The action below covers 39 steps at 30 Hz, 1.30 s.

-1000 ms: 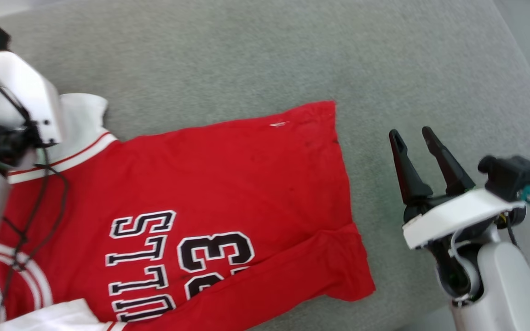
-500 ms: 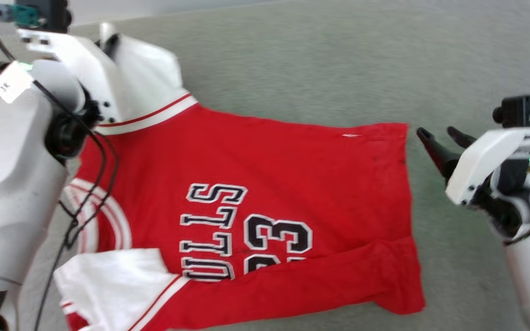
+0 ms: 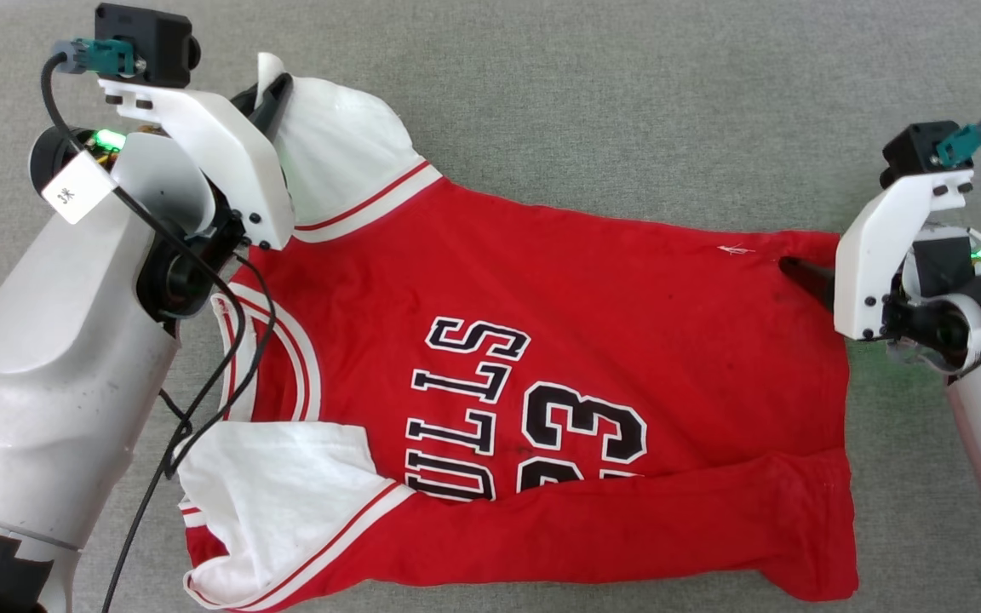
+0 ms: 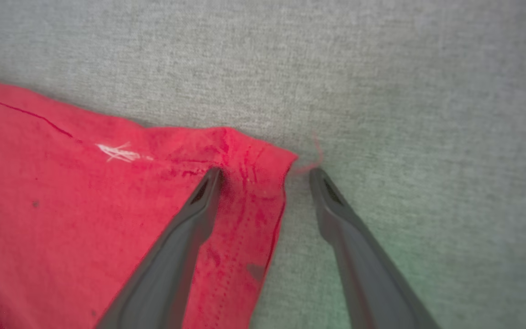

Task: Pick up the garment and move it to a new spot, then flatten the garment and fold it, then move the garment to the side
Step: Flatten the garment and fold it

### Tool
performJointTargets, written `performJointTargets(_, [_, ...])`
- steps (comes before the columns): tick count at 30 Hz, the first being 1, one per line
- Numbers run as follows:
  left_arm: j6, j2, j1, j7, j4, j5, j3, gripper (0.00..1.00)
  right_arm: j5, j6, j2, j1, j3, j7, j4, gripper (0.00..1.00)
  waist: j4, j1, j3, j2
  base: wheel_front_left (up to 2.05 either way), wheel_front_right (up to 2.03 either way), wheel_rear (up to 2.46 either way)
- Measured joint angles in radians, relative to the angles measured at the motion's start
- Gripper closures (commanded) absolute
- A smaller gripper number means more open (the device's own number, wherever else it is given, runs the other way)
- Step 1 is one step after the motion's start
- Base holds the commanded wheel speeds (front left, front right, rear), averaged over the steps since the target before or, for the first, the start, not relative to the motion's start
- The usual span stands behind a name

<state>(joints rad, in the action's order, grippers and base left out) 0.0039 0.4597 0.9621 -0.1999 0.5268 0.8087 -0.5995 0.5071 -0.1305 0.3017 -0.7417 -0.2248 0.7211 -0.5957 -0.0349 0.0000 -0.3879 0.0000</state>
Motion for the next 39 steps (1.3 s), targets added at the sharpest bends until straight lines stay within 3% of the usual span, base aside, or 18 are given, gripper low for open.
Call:
performJointTargets(1, [0.0, -0.002, 0.0, 0.002, -0.001, 0.001, 0.0, 1.0, 0.001, 0.0, 0.003, -0.013, -0.012, 0.026, -0.011, 0.24, -0.003, -0.0001, -0.003, 0.0, 0.0, 0.0, 0.0])
performJointTargets(2, [-0.001, -0.004, 0.0, 0.003, -0.001, 0.004, 0.0, 1.0, 0.002, 0.0, 0.005, -0.026, -0.019, 0.052, -0.02, 0.68, -0.005, -0.0001, -0.005, 0.0, 0.0, 0.0, 0.0])
performJointTargets(3, [-0.001, -0.006, -0.001, 0.005, -0.001, 0.006, 0.0, 1.0, 0.004, 0.0, 0.007, -0.034, -0.022, 0.068, -0.028, 1.0, -0.007, -0.0001, -0.007, 0.0, 0.0, 0.0, 0.0])
performJointTargets(7, [-0.004, -0.01, -0.007, 0.012, 0.008, 0.007, -0.002, 1.0, 0.009, 0.0, 0.008, -0.05, -0.028, 0.093, -0.046, 1.0, -0.008, -0.0001, -0.002, 0.0, 0.0, 0.0, 0.0])
performJointTargets(11, [-0.01, -0.011, -0.035, 0.029, 0.014, 0.026, 0.004, 1.0, 0.007, 0.0, 0.009, -0.048, -0.023, 0.049, -0.035, 1.0, -0.007, 0.0, 0.023, 0.0, 0.0, 0.0, 0.0])
performJointTargets(18, [-0.025, 0.008, -0.176, 0.089, 0.003, 0.099, 0.052, 1.0, 0.007, 0.0, 0.015, 0.025, -0.005, -0.031, 0.082, 1.0, -0.001, 0.0, 0.105, 0.0, 0.0, 0.0, 0.0])
performJointTargets(29, [0.057, 0.043, -0.534, 0.169, -0.145, 0.148, 0.066, 1.0, 0.02, 0.0, -0.007, 0.365, 0.054, -0.106, 0.267, 1.0, -0.002, -0.0001, 0.237, 0.0, 0.0, 0.0, 0.0])
performJointTargets(39, [0.145, 0.068, -0.805, 0.166, -0.273, 0.204, 0.06, 1.0, 0.033, 0.0, -0.055, 0.619, 0.136, -0.147, 0.343, 1.0, 0.005, -0.0002, 0.288, 0.0, 0.0, 0.0, 0.0])
